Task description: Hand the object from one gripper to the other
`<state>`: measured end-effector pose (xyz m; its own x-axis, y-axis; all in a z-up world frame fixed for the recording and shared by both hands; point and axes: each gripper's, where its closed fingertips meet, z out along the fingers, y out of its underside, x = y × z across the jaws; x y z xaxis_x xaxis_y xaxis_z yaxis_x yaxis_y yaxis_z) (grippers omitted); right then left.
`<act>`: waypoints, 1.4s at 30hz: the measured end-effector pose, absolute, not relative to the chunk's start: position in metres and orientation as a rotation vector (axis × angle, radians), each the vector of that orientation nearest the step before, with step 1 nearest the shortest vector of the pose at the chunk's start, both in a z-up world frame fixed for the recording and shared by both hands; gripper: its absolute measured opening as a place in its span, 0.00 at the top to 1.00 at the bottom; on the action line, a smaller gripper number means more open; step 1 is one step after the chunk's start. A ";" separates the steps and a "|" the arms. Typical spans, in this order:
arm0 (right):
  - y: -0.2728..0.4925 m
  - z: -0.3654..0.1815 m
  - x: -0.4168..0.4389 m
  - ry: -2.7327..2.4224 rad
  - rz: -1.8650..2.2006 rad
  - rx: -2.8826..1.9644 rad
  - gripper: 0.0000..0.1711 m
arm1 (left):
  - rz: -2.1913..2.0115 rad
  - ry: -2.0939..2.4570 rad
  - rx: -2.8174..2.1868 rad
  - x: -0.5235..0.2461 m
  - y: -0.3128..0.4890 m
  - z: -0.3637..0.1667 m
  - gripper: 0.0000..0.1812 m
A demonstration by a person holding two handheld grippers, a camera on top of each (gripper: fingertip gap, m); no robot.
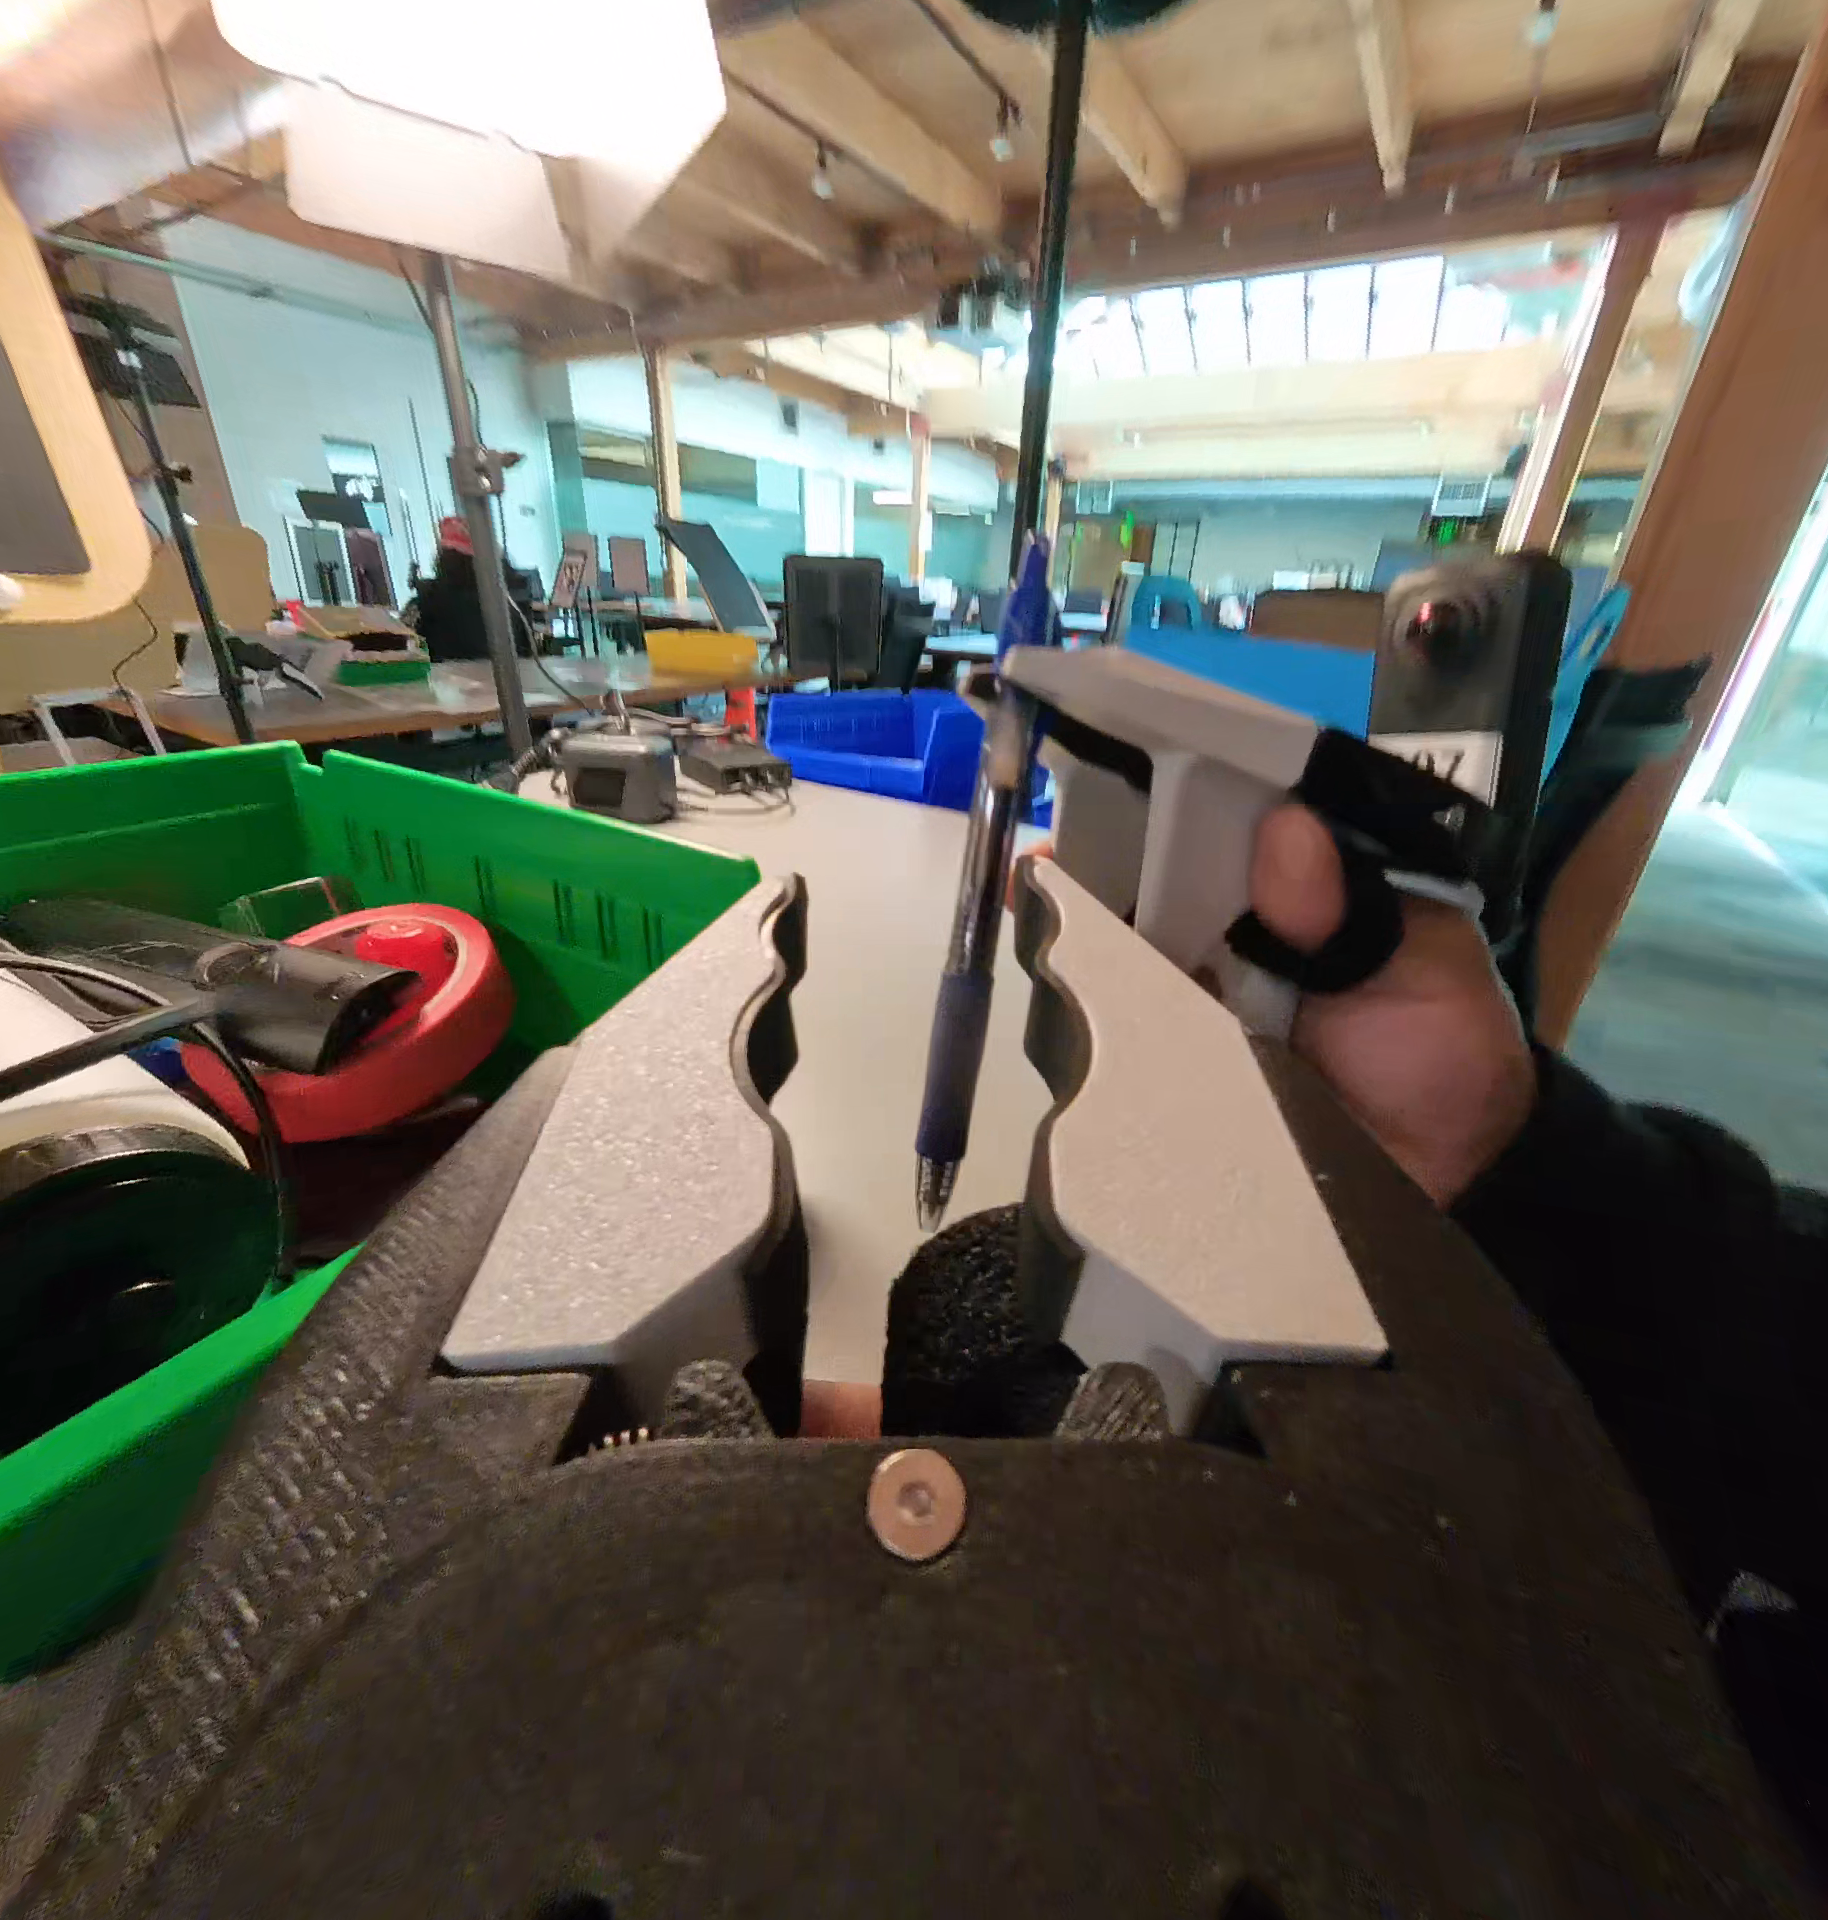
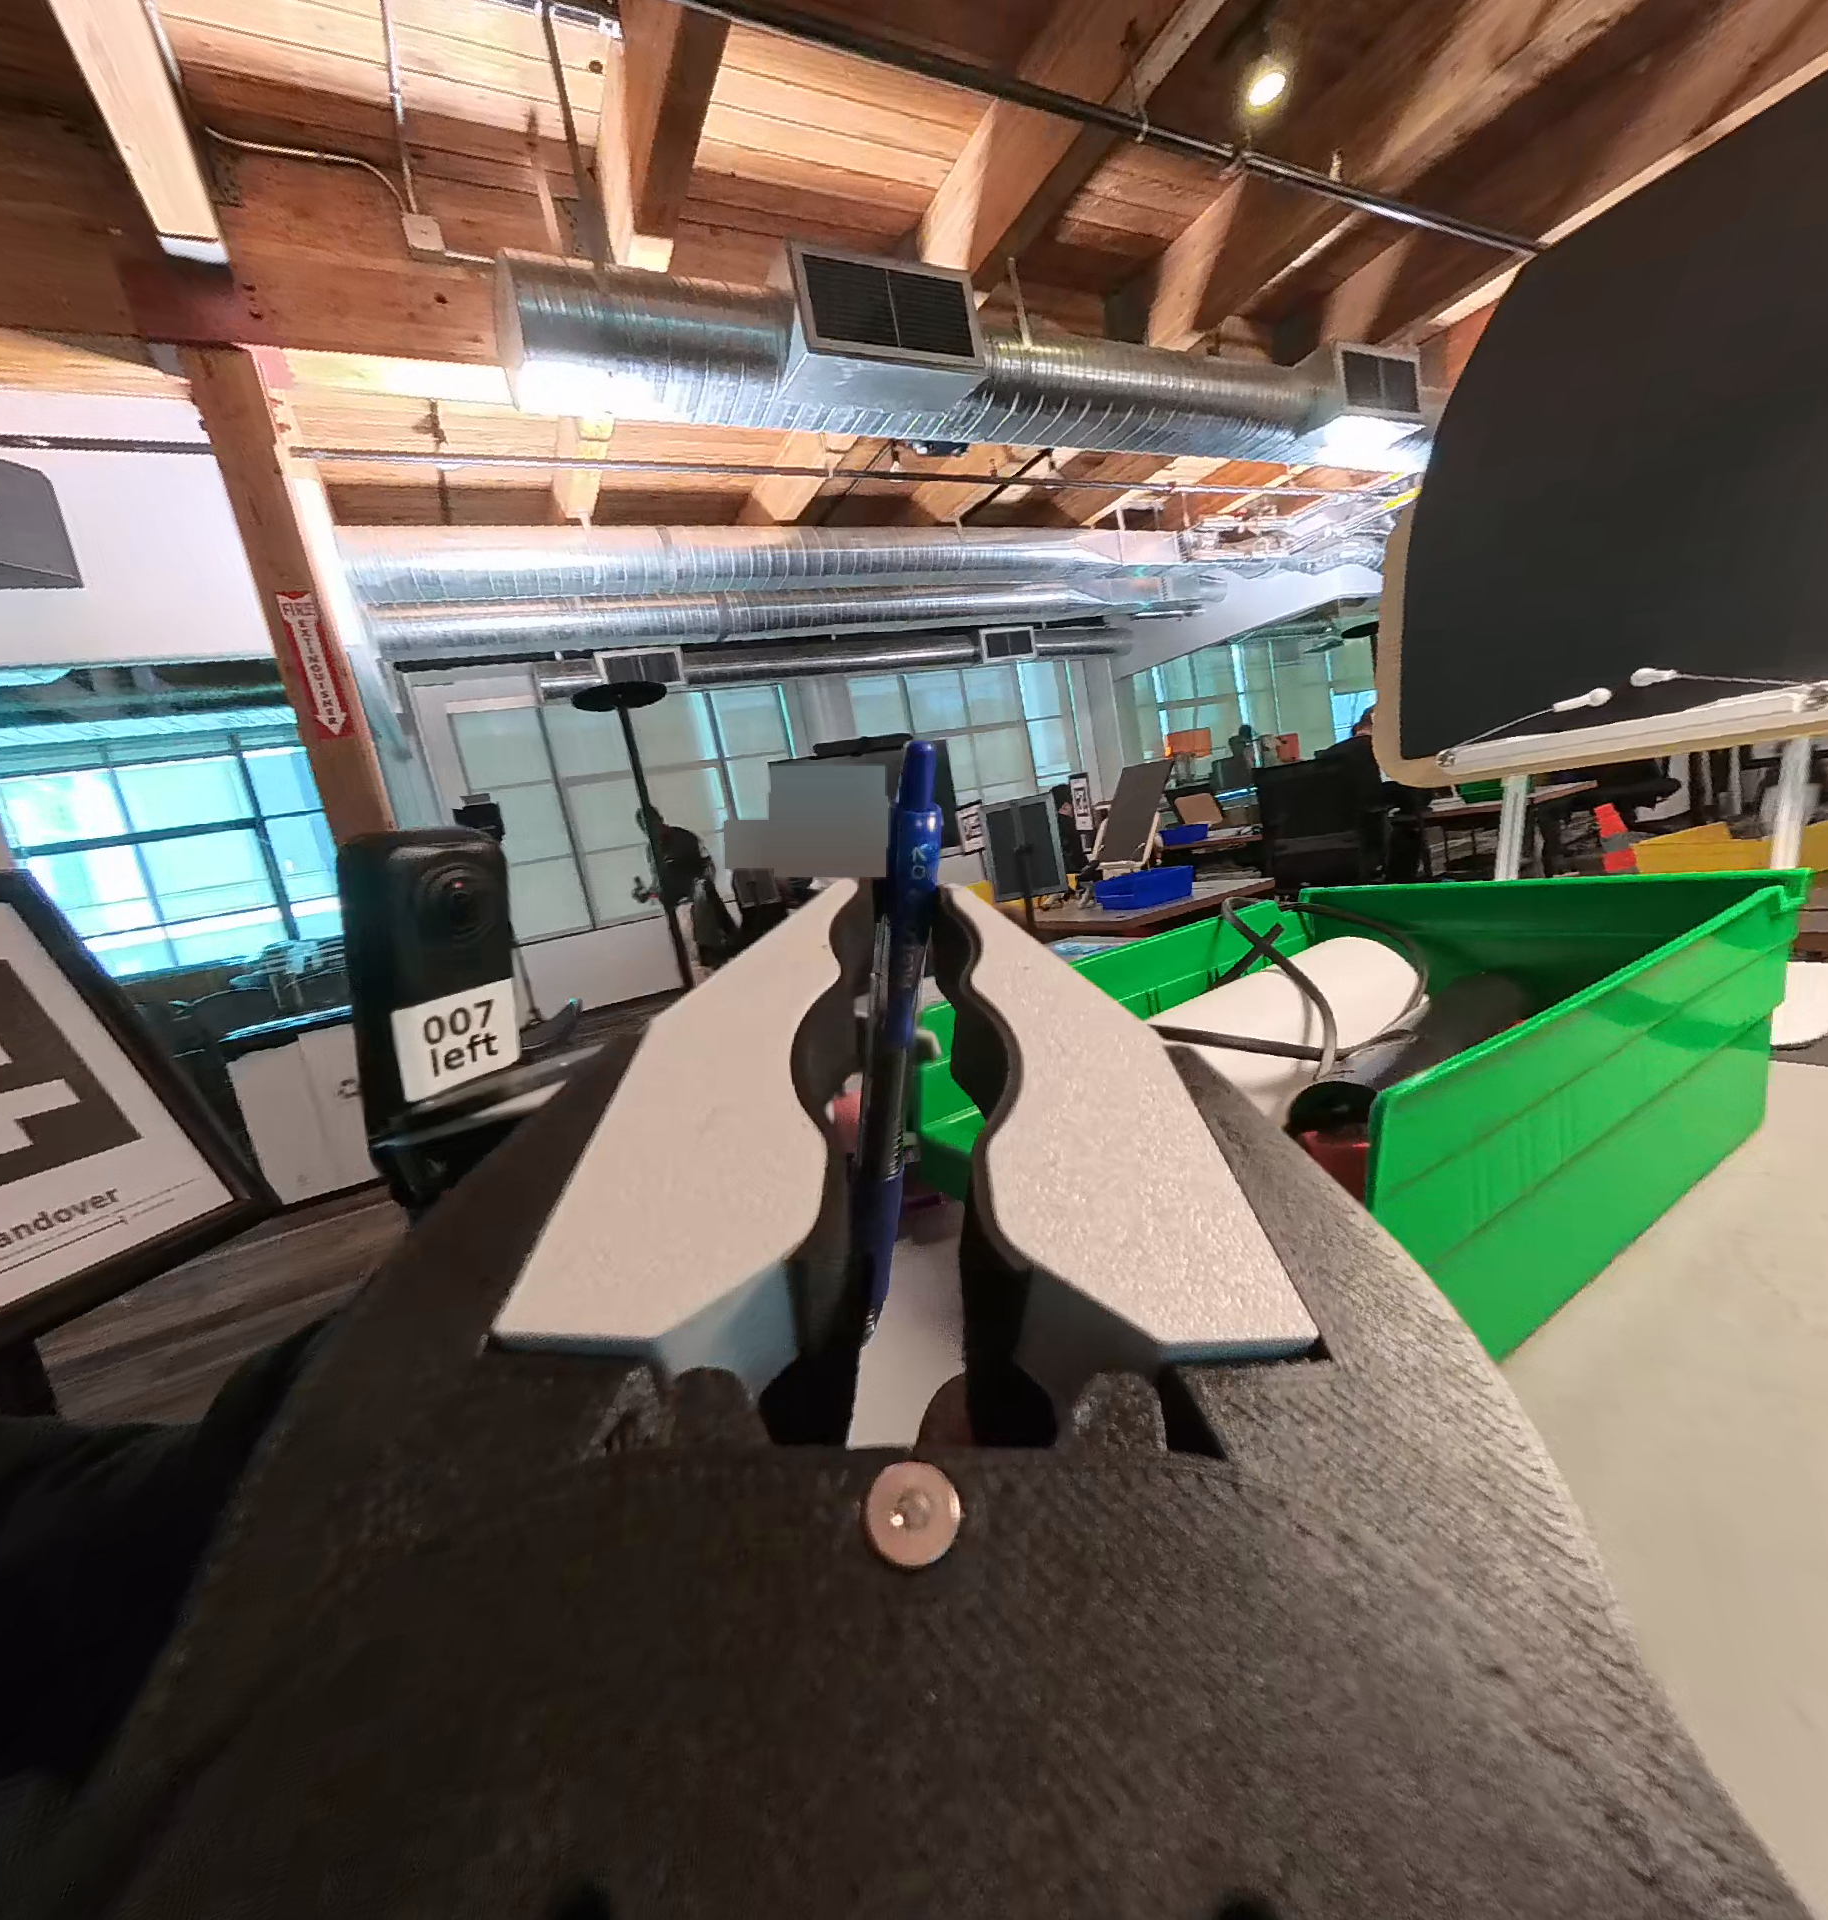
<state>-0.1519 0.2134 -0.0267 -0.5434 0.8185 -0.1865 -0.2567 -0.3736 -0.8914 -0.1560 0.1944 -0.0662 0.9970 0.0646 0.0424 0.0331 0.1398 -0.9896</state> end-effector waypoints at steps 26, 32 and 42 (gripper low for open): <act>0.155 -0.062 -0.158 -1.520 1.742 -0.679 0.94 | -0.374 -0.189 -1.155 -0.161 0.173 -0.033 0.94; 0.151 -0.058 -0.154 -1.514 1.802 -0.655 0.88 | -0.350 -0.172 -1.126 -0.159 0.170 -0.028 0.95; 0.152 -0.062 -0.156 -1.531 1.756 -0.664 0.93 | -0.327 -0.124 -1.133 -0.149 0.171 -0.027 0.94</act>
